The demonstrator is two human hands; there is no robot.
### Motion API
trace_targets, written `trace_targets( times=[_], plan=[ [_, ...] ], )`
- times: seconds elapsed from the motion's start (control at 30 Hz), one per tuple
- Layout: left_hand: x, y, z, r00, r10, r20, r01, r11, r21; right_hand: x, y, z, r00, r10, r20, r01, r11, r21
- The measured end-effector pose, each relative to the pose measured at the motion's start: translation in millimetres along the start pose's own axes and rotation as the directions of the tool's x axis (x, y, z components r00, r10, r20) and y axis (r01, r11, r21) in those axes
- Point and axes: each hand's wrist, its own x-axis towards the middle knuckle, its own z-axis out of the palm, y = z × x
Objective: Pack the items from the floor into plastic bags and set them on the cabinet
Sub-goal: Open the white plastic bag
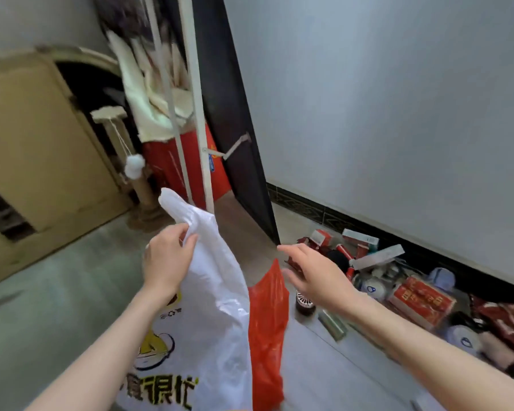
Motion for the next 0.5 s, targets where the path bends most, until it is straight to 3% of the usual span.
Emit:
trace_targets(
  times=[0.1,0.2,0.33,0.5],
  plan=[
    [9.0,45.4,-49.3,0.994,0.041,-0.100,-0.049,0.996,-0.075,2.8,-65.5,-45.6,0.982,0.121,-0.142,-0.071,0.946,0.316],
    [4.4,85.9,-85.6,0.986,0.066,-0.155,-0.096,0.977,-0.191,0.1,-114.1,-71.0,0.978,0.177,-0.107,-0.087,0.823,0.561],
    [-11.6,125.2,-107.6,0.993,0.087,-0.085,-0.113,0.917,-0.382,-7.7,-129.8,-83.7,0.975,0.192,-0.113,-0.099,0.829,0.550],
    [-22.3,161.6,-101.5,0.986,0.121,0.112,-0.047,0.857,-0.513,-19.8,-109.6,-87.8,0.920,0.258,-0.296,-0.015,0.777,0.630]
  ],
)
